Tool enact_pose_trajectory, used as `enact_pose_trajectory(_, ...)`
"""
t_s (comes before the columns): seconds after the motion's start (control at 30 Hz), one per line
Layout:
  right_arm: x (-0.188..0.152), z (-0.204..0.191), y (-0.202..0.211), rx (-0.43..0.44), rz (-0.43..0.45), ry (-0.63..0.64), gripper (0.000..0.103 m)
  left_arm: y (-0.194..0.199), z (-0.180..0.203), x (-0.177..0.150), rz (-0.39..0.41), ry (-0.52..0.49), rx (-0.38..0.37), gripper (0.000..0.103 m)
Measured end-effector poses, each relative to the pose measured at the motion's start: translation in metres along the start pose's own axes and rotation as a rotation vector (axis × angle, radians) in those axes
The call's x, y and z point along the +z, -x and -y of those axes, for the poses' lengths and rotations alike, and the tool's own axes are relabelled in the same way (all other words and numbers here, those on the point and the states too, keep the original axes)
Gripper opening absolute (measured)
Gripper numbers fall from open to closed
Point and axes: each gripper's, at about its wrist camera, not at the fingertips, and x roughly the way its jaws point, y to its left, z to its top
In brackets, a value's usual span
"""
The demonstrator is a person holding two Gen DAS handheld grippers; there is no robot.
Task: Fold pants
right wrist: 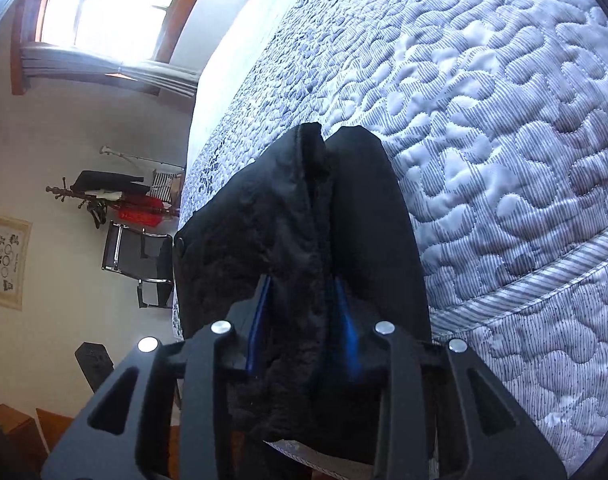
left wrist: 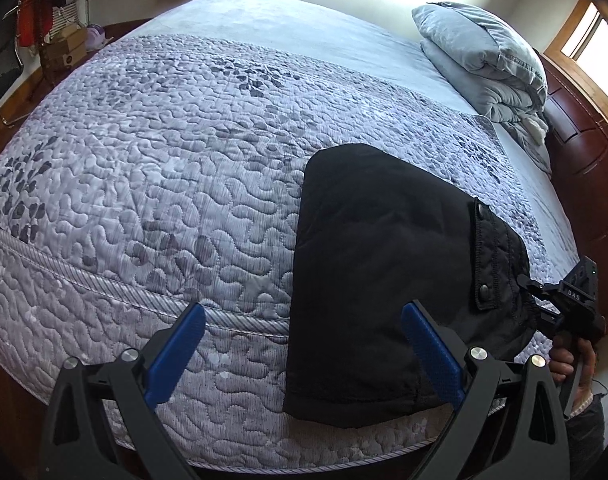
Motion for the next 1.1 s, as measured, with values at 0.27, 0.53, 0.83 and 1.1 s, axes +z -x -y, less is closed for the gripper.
enact_pose_trajectory(0.27, -0.02, -0.001, 0.032, -0.011, 0.025, -0.008, 0.06, 0.007, -0.002, -0.004, 0.008, -0.006, -0.002, 0.099)
enact_pose_trajectory(0.53, -0.047, 0.01, 0.043, -0.039, 0.029, -0.007, 0.055, -0.001, 0.0, -0.005, -0.017, -0.001, -0.024, 0.099)
enact_pose_trajectory(0.83, -0.05, 0.013, 0.064, -0.021, 0.065, -0.02, 0.056, -0.038, -0.023, 0.004, -0.154, 0.099, -0.258, 0.099)
enact_pose_trajectory(1.1, -0.047, 0.028, 0.078, -0.011, 0.091, -0.051, 0.061, -0.076, -0.041, 0.014, -0.291, 0.154, -0.464, 0.099)
